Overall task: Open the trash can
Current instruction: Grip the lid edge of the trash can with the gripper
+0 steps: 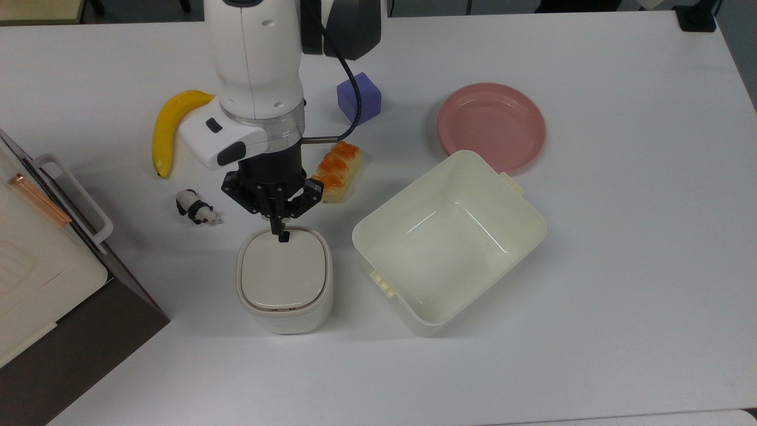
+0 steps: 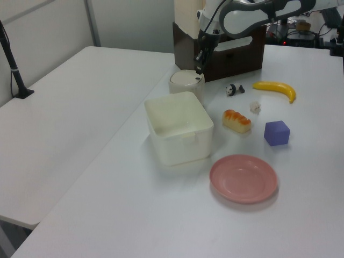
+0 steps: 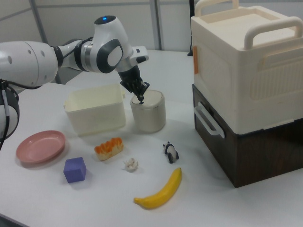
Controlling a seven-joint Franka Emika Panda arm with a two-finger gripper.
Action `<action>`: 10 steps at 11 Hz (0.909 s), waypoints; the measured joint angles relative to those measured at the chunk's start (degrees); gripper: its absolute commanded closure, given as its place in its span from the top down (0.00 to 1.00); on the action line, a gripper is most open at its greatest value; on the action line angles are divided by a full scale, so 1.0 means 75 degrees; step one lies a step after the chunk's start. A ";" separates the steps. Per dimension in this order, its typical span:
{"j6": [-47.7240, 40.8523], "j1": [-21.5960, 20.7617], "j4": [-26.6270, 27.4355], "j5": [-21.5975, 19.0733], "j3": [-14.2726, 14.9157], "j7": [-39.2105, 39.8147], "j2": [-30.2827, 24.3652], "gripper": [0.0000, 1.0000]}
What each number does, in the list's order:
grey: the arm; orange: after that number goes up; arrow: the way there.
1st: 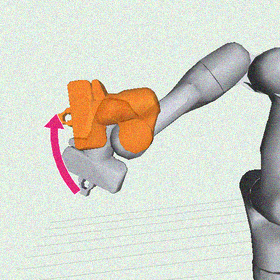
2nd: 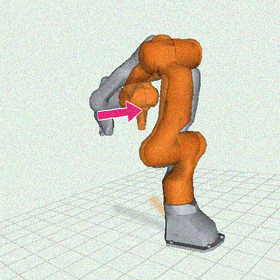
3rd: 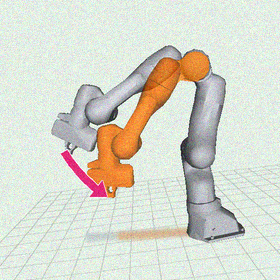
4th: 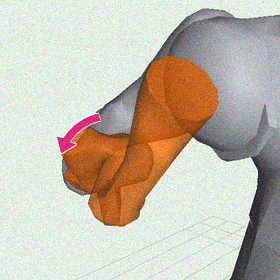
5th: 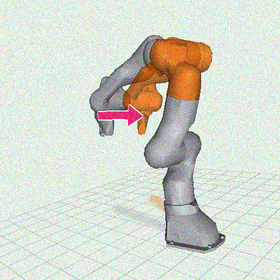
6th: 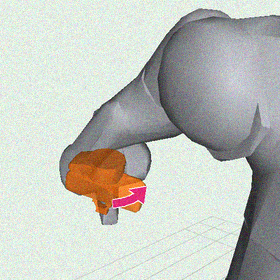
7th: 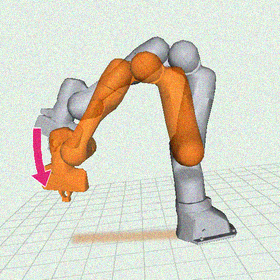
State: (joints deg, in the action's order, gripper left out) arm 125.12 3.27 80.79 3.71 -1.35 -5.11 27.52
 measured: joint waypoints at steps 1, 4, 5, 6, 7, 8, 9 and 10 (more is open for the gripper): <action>0.0000 0.0014 0.0000 0.0006 0.0000 0.0000 0.0041 0.00; 0.0000 0.0043 0.0002 0.0011 0.0000 0.0000 0.0136 0.00; 0.0001 0.0043 -0.0006 0.0016 0.0000 0.0000 0.0163 0.00; 0.0001 0.0043 -0.0008 0.0032 0.0000 0.0000 0.0164 0.00; 0.0001 0.0042 -0.0009 0.0069 -0.0005 0.0000 0.0166 0.00; 0.0011 0.0042 -0.0009 0.0128 -0.0010 0.0000 0.0169 0.00; 0.0039 0.0042 -0.0009 0.0155 -0.0009 0.0000 0.0174 0.00; 0.0052 0.0042 -0.0010 0.0162 -0.0009 0.0000 0.0178 0.00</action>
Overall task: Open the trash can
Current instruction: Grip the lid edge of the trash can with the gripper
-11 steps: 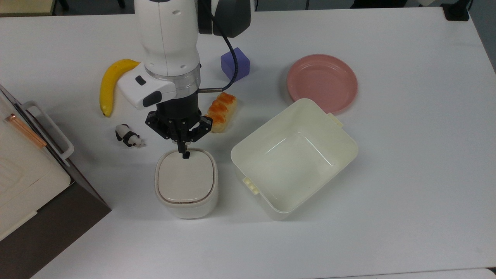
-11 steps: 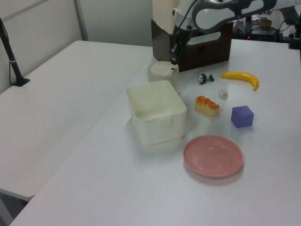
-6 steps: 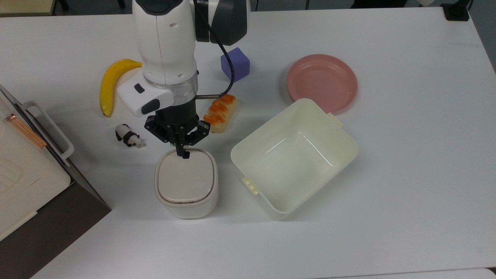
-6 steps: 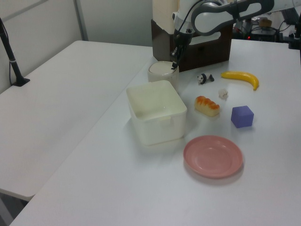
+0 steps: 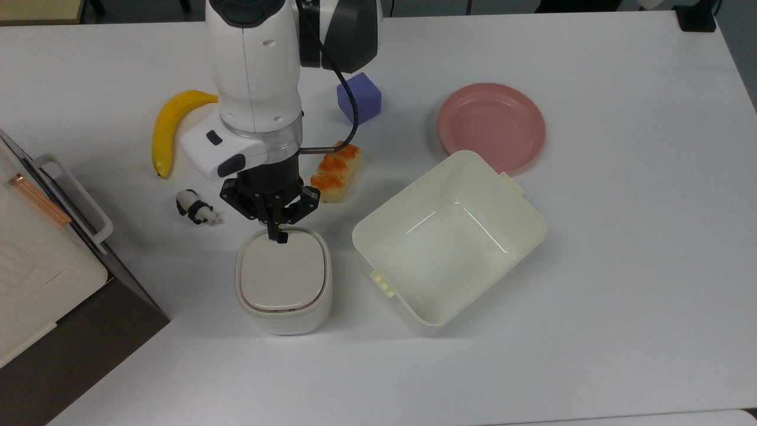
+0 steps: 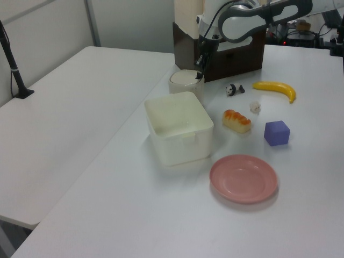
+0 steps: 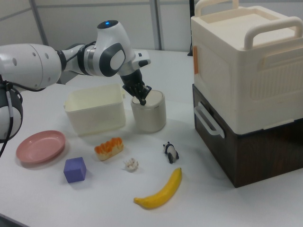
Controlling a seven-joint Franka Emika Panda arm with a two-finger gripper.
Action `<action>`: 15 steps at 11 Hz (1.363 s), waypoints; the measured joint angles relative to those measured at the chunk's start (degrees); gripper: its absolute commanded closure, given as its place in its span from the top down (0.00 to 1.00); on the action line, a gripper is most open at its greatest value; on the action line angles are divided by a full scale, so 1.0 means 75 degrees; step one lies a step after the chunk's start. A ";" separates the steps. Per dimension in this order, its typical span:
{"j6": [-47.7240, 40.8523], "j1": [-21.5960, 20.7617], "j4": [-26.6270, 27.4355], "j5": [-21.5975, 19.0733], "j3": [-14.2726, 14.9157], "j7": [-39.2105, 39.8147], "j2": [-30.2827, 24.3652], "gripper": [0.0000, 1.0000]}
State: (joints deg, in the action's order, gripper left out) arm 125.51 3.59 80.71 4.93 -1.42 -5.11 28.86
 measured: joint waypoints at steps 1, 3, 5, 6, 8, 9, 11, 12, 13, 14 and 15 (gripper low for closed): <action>0.0003 0.0000 -0.0002 0.0000 0.0000 0.0000 0.0002 0.00; 0.0005 0.0000 -0.0007 0.0001 0.0000 0.0000 0.0006 0.00; 0.0006 0.0000 -0.0008 0.0002 0.0000 0.0000 0.0006 0.00; 0.0006 0.0000 -0.0008 0.0003 0.0000 0.0000 0.0006 0.00; 0.0045 0.0000 -0.0039 0.0003 -0.0002 0.0000 0.0010 0.00; 0.0139 0.0000 -0.0078 0.0003 -0.0007 0.0000 0.0008 0.00; 0.0176 -0.0002 -0.0197 0.0002 -0.0027 -0.0001 -0.0033 0.00; 0.0176 -0.0004 -0.0233 0.0002 -0.0032 -0.0003 -0.0069 0.00; 0.0176 -0.0004 -0.0235 0.0002 -0.0033 -0.0003 -0.0091 0.00; 0.0176 -0.0004 -0.0234 0.0002 -0.0034 -0.0003 -0.0092 0.00; 0.0176 -0.0004 -0.0234 0.0002 -0.0034 -0.0003 -0.0091 0.00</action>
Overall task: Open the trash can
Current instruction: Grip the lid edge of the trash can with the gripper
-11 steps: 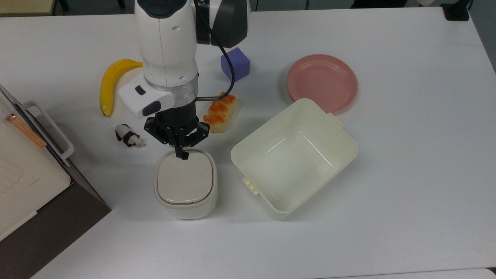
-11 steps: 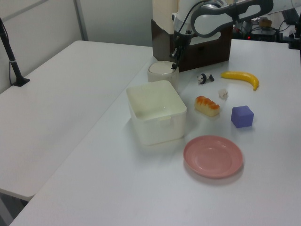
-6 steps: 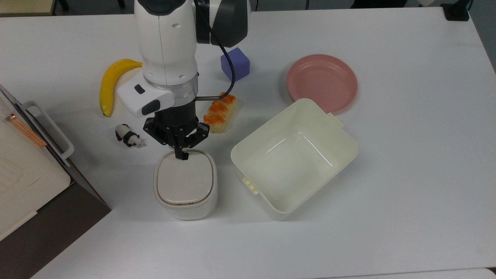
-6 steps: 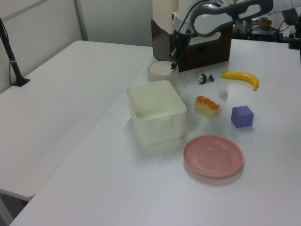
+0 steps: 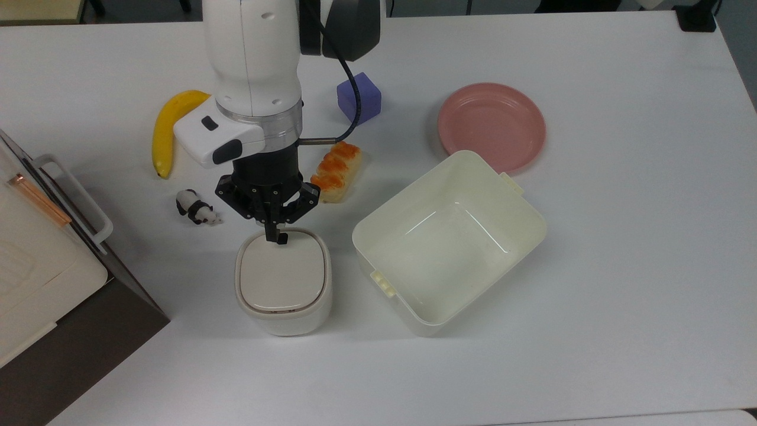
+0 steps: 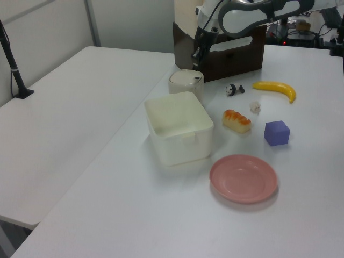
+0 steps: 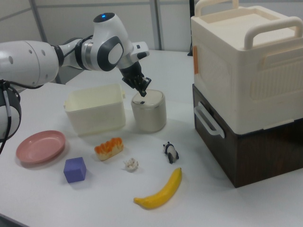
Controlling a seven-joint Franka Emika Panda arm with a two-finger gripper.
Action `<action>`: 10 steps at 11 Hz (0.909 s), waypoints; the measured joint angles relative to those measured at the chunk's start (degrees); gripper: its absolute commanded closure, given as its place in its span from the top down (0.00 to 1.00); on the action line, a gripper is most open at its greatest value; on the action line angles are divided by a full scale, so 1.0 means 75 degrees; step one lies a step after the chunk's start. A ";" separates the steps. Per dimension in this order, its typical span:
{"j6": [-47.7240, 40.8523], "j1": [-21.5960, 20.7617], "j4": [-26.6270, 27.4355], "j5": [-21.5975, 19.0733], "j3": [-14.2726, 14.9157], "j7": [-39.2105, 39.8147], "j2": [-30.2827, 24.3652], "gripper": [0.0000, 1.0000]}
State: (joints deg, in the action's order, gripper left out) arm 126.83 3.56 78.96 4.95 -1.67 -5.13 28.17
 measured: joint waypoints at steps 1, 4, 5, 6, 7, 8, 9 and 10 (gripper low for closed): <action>0.0000 0.0000 0.0001 0.0000 0.0000 0.0000 0.0002 0.00; 0.0000 0.0000 0.0019 0.0000 0.0000 0.0000 0.0063 0.00; 0.0000 0.0000 0.0021 0.0000 0.0000 0.0000 0.0088 0.00; 0.0000 0.0000 0.0023 0.0000 0.0000 0.0000 0.0111 0.00; 0.0000 0.0000 0.0024 0.0000 0.0000 0.0000 0.0130 0.00; 0.0000 0.0000 0.0025 0.0001 0.0000 0.0000 0.0152 0.00; 0.0000 0.0000 0.0028 0.0002 0.0000 0.0000 0.0167 0.00; 0.0000 0.0000 0.0037 0.0002 0.0000 0.0000 0.0176 0.00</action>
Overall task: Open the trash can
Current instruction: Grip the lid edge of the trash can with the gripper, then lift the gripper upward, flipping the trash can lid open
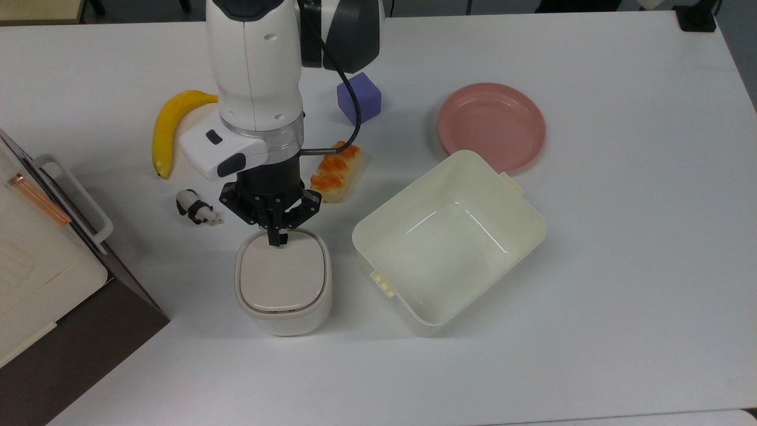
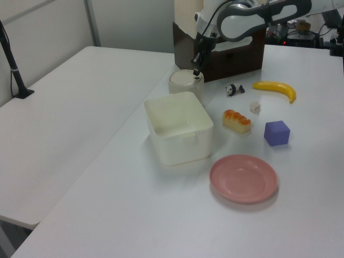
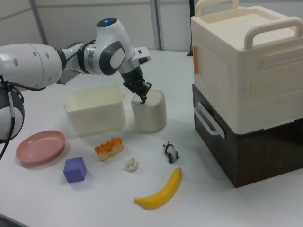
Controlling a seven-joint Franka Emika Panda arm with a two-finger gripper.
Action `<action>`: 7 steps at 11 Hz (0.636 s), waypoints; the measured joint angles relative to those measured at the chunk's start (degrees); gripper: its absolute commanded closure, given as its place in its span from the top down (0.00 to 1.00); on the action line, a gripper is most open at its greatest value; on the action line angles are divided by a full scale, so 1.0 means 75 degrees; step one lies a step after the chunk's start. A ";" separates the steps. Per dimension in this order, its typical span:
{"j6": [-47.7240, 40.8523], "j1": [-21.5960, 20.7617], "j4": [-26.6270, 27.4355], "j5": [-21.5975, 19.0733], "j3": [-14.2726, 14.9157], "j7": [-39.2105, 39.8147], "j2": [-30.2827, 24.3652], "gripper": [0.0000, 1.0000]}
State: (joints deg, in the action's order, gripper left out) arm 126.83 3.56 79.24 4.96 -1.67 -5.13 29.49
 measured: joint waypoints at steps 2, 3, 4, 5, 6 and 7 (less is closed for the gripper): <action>0.0000 0.0000 0.0066 0.0023 0.0000 0.0000 0.0006 0.00; 0.0000 -0.0001 0.0114 0.0102 -0.0001 0.0000 0.0007 0.00; 0.0000 -0.0007 0.0126 0.0177 -0.0010 0.0000 0.0002 0.00; 0.0000 -0.0011 0.0133 0.0222 -0.0016 0.0000 0.0000 0.00; 0.0001 -0.0012 0.0142 0.0243 -0.0019 0.0000 -0.0003 0.00; 0.0000 -0.0013 0.0143 0.0251 -0.0021 0.0000 -0.0004 0.00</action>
State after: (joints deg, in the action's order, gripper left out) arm 126.83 3.46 80.31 6.84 -1.83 -5.13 29.46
